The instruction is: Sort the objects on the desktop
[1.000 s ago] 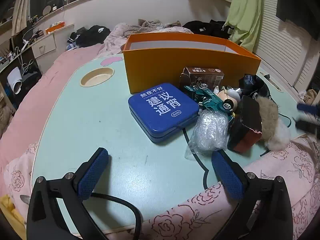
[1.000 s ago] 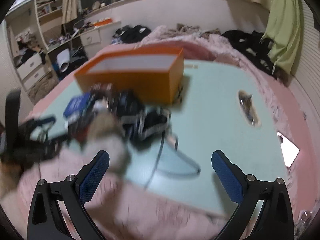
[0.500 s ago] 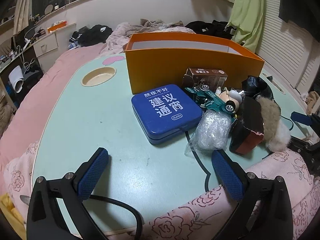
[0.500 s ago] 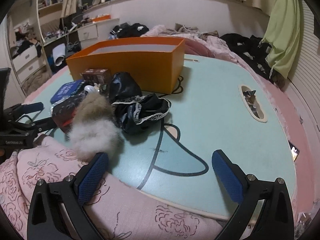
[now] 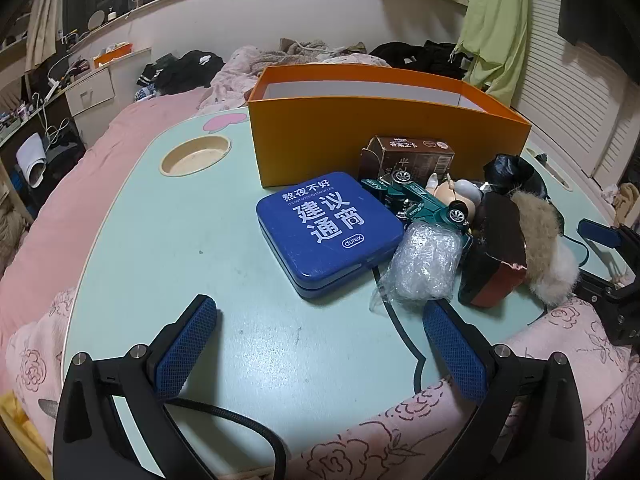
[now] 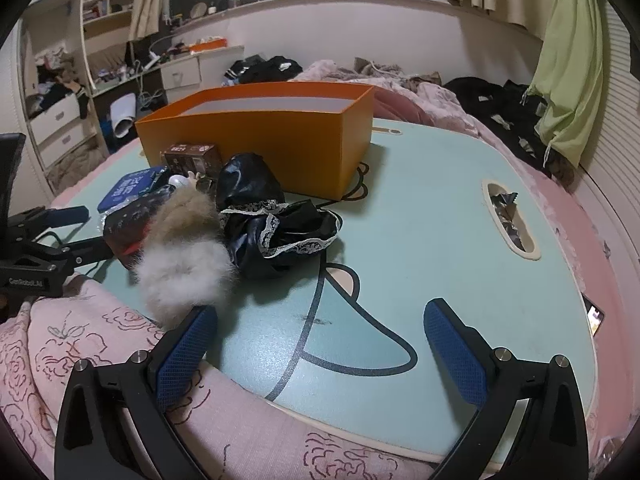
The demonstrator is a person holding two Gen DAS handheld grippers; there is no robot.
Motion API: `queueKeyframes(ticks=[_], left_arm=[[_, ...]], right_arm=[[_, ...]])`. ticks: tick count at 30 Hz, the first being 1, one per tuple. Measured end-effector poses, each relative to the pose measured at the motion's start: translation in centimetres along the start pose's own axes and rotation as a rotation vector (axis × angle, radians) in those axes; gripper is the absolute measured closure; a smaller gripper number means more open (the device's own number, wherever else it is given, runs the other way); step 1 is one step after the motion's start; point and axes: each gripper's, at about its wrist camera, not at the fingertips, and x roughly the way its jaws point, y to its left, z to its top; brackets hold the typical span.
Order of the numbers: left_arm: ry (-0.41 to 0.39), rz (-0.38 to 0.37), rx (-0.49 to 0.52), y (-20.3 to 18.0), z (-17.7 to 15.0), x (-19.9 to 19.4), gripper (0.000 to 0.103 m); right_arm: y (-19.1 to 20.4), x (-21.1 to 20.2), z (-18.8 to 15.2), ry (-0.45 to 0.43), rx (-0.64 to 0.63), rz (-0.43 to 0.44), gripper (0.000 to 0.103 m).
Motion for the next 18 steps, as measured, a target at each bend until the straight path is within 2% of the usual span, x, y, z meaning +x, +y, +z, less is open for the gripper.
queueKeyframes(ticks=[18], left_arm=[[0.001, -0.001, 0.001, -0.16, 0.01, -0.01, 0.000]], right_arm=[[0.04, 0.42, 0.13, 0.009, -0.009, 0.000, 0.000]])
